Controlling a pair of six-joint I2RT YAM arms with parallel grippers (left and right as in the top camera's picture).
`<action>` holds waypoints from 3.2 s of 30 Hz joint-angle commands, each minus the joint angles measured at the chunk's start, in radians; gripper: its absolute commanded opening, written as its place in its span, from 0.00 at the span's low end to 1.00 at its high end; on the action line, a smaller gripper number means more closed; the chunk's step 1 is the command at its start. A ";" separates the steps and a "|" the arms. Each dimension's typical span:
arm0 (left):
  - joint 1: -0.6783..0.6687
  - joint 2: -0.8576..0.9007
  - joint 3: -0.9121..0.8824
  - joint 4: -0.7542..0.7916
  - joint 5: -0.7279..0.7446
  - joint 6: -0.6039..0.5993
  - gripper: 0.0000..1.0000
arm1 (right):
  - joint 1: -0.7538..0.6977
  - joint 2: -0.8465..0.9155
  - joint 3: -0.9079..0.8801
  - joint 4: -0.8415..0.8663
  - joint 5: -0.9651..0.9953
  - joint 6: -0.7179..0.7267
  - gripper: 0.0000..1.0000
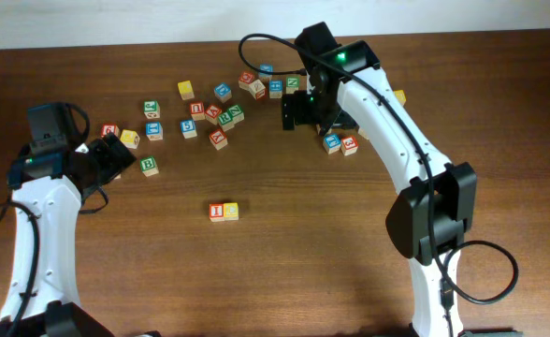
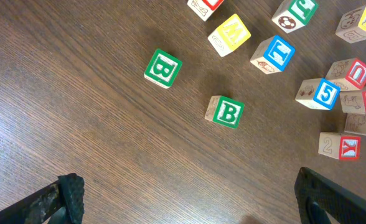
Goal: Spell out ICRA
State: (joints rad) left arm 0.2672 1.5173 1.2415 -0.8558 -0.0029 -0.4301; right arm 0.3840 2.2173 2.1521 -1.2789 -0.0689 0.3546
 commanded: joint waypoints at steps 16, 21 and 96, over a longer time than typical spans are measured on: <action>0.004 0.002 0.003 -0.001 0.007 -0.002 0.99 | 0.000 -0.005 0.004 0.000 0.010 -0.010 0.98; 0.004 0.002 0.003 -0.001 0.007 -0.002 0.99 | 0.002 -0.005 0.004 0.023 0.001 -0.008 0.98; 0.011 0.002 0.003 -0.002 0.007 -0.002 0.99 | 0.230 0.320 0.213 0.576 -0.021 -0.299 0.04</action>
State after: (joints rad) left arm 0.2718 1.5173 1.2415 -0.8558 -0.0029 -0.4305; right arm 0.6128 2.4905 2.3634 -0.7132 -0.1436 0.0555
